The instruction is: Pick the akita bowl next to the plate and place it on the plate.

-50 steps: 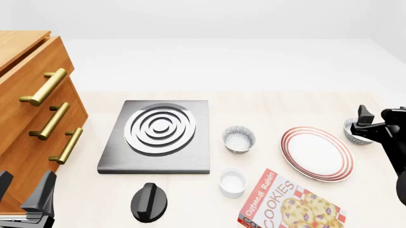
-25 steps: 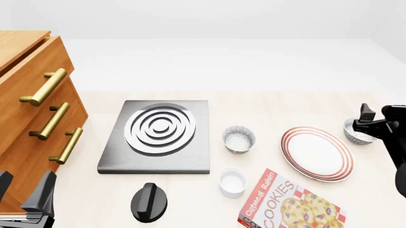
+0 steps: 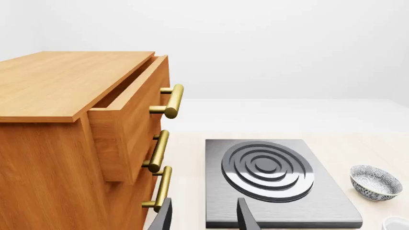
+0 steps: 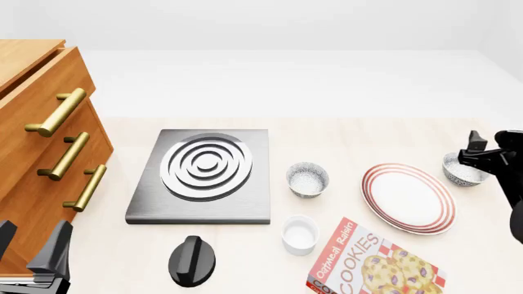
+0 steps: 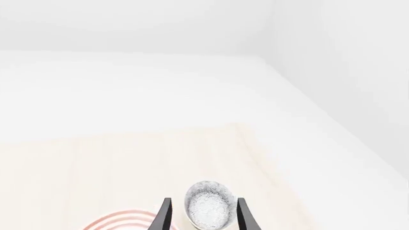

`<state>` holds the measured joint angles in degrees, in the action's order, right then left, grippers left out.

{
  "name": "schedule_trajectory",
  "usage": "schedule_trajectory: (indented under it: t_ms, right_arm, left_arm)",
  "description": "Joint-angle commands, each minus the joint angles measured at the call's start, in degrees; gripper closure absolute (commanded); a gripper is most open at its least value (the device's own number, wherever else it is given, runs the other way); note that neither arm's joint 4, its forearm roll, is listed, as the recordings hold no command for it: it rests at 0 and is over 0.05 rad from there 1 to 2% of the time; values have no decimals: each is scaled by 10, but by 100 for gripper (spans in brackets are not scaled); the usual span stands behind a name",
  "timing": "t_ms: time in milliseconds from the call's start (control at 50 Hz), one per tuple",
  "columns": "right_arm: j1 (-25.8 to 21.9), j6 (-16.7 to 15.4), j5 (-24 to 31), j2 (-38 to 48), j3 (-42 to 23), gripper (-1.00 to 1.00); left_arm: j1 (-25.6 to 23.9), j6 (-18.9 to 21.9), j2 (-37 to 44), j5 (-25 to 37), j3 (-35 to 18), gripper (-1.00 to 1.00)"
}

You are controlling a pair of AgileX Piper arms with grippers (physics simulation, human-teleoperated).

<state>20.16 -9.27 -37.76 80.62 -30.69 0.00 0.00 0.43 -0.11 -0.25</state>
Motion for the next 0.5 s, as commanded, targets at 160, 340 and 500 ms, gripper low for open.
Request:
schedule_trajectory:
  t_ms: [160,340,500]
  right_arm:
    - [15,5,3,26,-20,-100]
    - [21,10,3,44,-31,-100]
    - [28,11,4,63,-48,-100]
  left_arm:
    - [0,0,0,0,0,-100]
    - [0,0,0,0,0,-100]
    - [0,0,0,0,0,-100]
